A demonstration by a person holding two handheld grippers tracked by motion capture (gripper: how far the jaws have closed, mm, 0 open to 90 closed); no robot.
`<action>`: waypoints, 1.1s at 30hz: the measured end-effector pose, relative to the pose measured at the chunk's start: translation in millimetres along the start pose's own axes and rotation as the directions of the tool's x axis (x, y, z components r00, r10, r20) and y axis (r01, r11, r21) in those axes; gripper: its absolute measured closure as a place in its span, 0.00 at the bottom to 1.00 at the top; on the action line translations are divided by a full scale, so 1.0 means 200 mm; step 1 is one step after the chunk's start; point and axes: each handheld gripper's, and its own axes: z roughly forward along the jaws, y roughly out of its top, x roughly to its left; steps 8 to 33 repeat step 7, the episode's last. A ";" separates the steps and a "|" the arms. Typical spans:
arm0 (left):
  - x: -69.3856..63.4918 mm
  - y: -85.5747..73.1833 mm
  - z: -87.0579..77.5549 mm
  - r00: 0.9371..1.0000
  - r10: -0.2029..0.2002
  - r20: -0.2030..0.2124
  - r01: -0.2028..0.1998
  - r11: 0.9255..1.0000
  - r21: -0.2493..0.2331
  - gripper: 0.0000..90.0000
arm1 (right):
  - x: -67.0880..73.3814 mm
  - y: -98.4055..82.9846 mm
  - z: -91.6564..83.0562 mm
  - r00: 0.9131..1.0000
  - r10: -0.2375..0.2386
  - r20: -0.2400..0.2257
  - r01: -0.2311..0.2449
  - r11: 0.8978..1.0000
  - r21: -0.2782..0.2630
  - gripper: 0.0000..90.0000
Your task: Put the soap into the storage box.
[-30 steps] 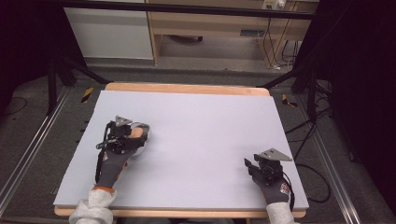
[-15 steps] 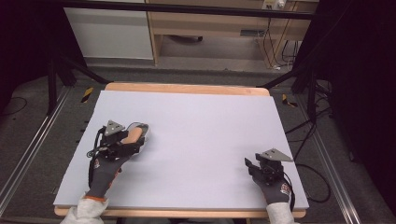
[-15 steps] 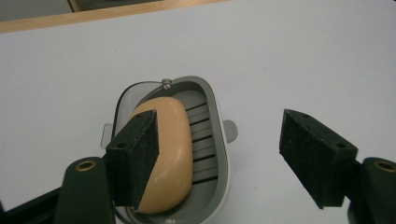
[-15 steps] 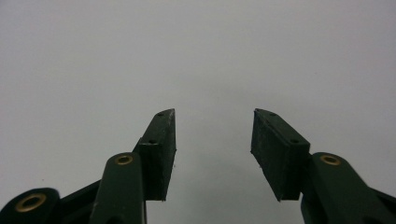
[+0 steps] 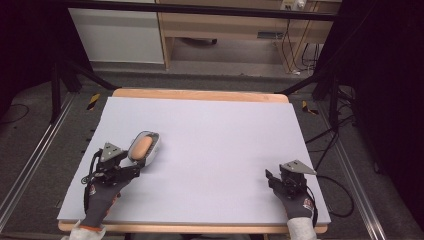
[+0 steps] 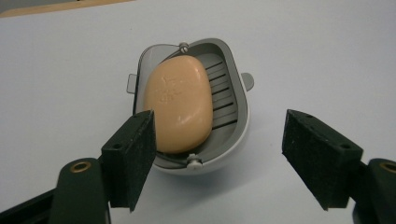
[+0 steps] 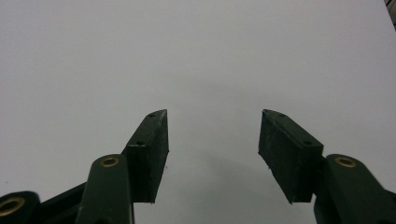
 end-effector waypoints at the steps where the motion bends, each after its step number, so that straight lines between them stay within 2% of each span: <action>1: 0.00 -0.01 -0.01 1.000 0.006 -0.001 -0.006 1.000 0.001 0.27 | 0.00 0.00 0.00 1.000 0.006 -0.006 -0.006 1.000 0.003 0.47; 4: 0.01 -0.06 -0.03 1.000 0.027 -0.009 -0.027 1.000 0.013 0.27 | -0.01 -0.01 -0.01 1.000 0.023 -0.009 -0.023 1.000 0.005 0.47; 7: 0.04 -0.10 -0.04 1.000 0.018 -0.025 -0.017 1.000 0.018 0.26 | -0.02 -0.01 -0.01 1.000 0.028 -0.006 -0.028 1.000 0.004 0.47; 33: 0.04 -0.10 -0.04 1.000 0.018 -0.025 -0.017 1.000 0.018 0.26 | -0.02 -0.01 -0.01 1.000 0.028 -0.006 -0.028 1.000 0.004 0.47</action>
